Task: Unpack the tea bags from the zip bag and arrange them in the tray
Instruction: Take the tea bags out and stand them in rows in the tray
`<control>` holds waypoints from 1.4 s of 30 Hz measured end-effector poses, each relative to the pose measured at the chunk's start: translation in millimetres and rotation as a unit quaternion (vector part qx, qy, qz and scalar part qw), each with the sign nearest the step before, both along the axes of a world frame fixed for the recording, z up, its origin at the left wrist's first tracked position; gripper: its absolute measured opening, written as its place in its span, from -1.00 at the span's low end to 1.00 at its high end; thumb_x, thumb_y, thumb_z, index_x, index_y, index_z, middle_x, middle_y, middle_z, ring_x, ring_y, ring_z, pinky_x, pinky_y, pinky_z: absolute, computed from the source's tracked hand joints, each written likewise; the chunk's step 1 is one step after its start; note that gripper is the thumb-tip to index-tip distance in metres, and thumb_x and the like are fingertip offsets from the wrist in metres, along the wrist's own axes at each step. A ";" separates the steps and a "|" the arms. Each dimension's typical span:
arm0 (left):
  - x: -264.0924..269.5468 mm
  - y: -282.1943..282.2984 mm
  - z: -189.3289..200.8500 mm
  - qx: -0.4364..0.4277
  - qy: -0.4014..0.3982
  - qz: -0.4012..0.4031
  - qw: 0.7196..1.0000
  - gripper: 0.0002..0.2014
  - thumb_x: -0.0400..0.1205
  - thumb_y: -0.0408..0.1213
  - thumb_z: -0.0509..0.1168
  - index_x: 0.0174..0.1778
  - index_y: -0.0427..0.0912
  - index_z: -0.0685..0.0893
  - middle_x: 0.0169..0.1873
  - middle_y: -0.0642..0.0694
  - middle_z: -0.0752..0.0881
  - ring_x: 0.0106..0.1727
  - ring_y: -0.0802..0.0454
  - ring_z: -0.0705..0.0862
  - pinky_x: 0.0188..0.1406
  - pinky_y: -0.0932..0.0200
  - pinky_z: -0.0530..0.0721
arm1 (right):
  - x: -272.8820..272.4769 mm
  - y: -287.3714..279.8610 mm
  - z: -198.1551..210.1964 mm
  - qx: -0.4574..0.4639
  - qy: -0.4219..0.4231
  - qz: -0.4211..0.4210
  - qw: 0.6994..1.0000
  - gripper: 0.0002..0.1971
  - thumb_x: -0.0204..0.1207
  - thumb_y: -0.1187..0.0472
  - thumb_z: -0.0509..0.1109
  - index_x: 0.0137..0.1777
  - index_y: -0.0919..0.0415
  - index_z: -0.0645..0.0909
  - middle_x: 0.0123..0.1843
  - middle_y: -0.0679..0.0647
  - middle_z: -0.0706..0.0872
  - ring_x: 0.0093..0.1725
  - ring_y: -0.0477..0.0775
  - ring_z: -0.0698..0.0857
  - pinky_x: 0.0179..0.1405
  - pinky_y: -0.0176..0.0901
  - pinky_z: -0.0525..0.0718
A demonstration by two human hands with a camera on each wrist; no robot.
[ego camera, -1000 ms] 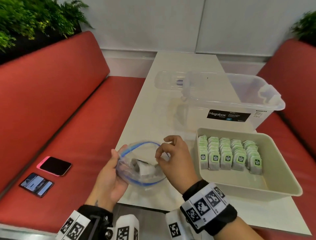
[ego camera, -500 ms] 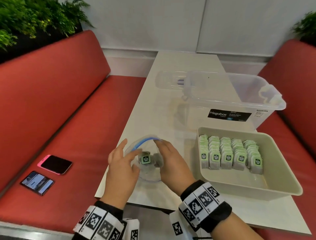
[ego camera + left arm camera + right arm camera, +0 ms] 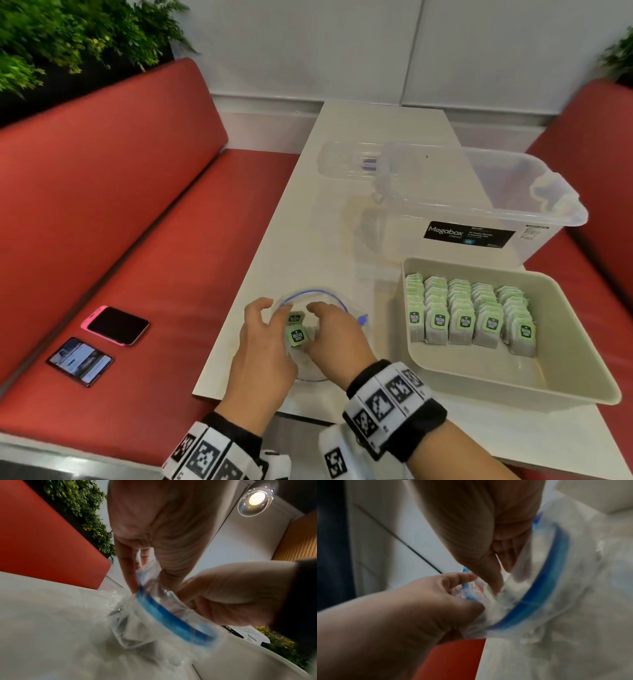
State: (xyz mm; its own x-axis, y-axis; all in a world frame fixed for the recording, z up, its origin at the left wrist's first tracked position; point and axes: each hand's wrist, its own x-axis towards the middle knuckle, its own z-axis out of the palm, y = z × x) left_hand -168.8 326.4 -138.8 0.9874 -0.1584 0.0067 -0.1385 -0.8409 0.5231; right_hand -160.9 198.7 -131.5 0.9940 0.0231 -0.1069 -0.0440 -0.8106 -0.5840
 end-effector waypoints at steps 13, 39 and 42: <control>-10.8 -2.8 -0.1 -0.009 0.016 -0.023 1.000 -0.24 0.42 -0.46 0.28 0.51 0.14 0.23 0.38 0.11 0.05 0.28 0.05 0.43 -0.28 0.32 0.47 | 25.5 8.7 -16.8 -0.006 0.131 0.047 0.990 -0.65 0.44 0.27 0.39 0.24 0.07 0.65 0.06 0.07 0.77 0.07 0.07 0.71 0.08 -0.13 0.65; 20.6 -10.3 1.9 -0.087 0.002 0.027 0.996 -0.37 0.44 -0.09 0.43 0.45 0.09 0.41 0.55 0.01 0.17 0.55 0.00 0.22 0.43 0.08 0.33 | 21.4 -42.0 8.1 0.430 -0.063 -0.206 0.877 -0.85 0.28 0.36 0.61 -0.24 0.11 0.77 -0.27 0.13 0.81 -0.33 -0.06 0.70 -0.27 -0.17 0.62; 23.1 -12.2 4.8 -0.120 -0.031 0.022 0.992 -0.42 0.50 -0.20 0.38 0.44 -0.02 0.39 0.56 -0.02 0.23 0.56 0.03 0.22 0.55 -0.10 0.22 | 18.9 -44.1 15.9 0.442 -0.061 -0.187 0.875 -0.86 0.33 0.38 0.57 -0.15 0.19 0.76 -0.34 0.06 0.76 -0.57 -0.29 0.55 -0.54 -0.51 0.43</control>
State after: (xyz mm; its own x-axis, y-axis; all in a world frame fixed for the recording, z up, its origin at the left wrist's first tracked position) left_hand -145.7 314.2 -134.0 0.9899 -0.1011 0.0993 -0.1417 -0.6994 0.7005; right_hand -142.0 154.6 -115.6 0.9523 -0.2871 -0.1038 -0.1032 0.0172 -0.9945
